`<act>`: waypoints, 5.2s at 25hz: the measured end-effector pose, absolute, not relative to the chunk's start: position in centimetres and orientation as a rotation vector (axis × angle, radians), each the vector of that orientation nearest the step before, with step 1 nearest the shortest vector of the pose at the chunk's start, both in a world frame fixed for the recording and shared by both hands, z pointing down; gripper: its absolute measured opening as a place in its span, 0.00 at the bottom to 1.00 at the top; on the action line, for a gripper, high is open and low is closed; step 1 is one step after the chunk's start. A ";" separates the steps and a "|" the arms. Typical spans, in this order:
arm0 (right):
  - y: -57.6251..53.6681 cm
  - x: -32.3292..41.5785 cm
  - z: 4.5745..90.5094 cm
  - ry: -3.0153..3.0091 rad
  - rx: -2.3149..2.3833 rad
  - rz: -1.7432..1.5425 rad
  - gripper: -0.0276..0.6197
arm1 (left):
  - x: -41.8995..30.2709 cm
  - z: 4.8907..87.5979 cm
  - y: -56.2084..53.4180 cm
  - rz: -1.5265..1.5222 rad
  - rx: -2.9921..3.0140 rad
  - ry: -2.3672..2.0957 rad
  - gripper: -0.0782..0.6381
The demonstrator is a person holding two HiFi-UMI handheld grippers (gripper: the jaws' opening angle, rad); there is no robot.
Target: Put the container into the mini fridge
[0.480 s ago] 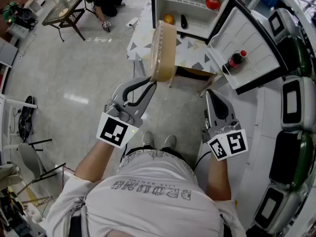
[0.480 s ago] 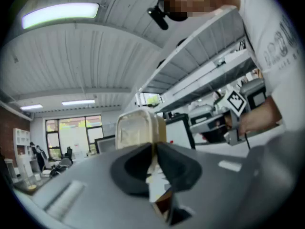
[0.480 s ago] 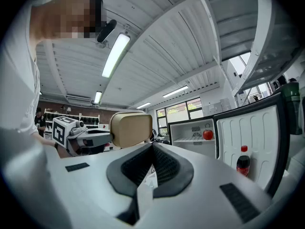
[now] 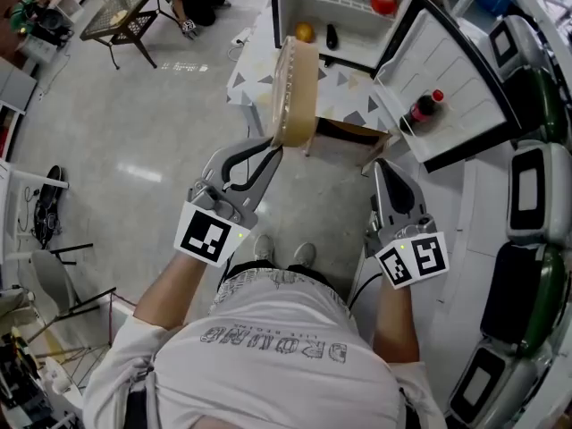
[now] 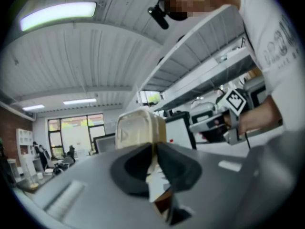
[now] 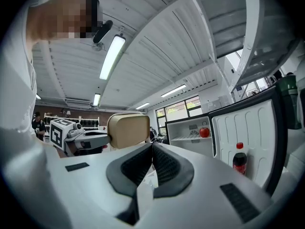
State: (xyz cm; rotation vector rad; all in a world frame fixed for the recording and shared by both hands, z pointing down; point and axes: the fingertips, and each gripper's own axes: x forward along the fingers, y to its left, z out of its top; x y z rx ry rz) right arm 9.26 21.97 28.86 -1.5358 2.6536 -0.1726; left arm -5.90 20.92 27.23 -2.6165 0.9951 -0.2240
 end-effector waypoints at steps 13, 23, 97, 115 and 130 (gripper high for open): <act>21.7 13.6 29.8 2.673 -1.475 -0.195 0.05 | -1.5 28.3 21.0 -0.233 -2.610 1.048 0.17; 20.9 15.5 30.4 2.684 -1.451 -0.203 0.05 | 0.4 28.7 20.2 -0.211 -2.615 1.087 0.17; -15.9 6.5 34.0 2.595 -1.643 -0.331 0.05 | -5.0 33.4 -19.8 -0.430 -2.604 0.747 0.17; -19.5 9.7 35.2 2.591 -1.566 -0.384 0.05 | -0.8 34.3 -24.6 -0.710 -2.386 0.667 0.17; -21.9 11.4 36.8 2.599 -1.511 -0.440 0.05 | 2.1 35.2 -28.9 -0.899 -2.168 0.595 0.17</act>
